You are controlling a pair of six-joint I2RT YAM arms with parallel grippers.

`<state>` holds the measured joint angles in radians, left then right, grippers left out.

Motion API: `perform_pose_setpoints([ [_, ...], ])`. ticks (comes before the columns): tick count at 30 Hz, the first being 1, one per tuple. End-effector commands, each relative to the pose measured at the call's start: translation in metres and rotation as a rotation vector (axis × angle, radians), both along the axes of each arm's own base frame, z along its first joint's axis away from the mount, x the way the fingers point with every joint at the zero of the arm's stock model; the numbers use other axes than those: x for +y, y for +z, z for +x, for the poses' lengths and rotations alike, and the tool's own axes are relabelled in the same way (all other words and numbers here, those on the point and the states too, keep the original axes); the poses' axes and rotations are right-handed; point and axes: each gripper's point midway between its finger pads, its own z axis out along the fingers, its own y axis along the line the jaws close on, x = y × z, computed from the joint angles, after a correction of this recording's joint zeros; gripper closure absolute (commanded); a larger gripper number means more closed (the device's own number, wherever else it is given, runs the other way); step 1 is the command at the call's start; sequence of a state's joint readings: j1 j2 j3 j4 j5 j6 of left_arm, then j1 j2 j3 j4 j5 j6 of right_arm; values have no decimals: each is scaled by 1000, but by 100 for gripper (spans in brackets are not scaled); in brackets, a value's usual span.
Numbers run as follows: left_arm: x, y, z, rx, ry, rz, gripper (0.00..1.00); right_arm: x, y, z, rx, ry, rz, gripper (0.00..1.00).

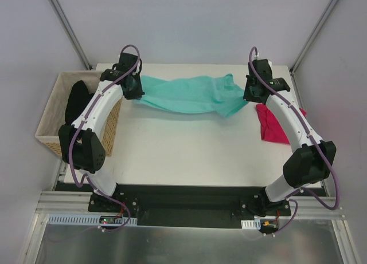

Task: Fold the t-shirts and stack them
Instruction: Flatten out the tshirt

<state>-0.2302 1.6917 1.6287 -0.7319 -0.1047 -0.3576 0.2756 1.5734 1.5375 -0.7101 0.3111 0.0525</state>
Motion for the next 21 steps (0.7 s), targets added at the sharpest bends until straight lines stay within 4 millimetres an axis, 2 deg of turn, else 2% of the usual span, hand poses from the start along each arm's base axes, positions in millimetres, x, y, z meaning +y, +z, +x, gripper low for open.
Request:
perform_pose_setpoints([
  [1, -3, 2, -29, 58, -11, -5, 100, 5, 0, -24, 38, -3, 41, 99],
  [21, -7, -19, -75, 200, -45, 38, 100, 13, -22, -63, 164, -14, 57, 99],
])
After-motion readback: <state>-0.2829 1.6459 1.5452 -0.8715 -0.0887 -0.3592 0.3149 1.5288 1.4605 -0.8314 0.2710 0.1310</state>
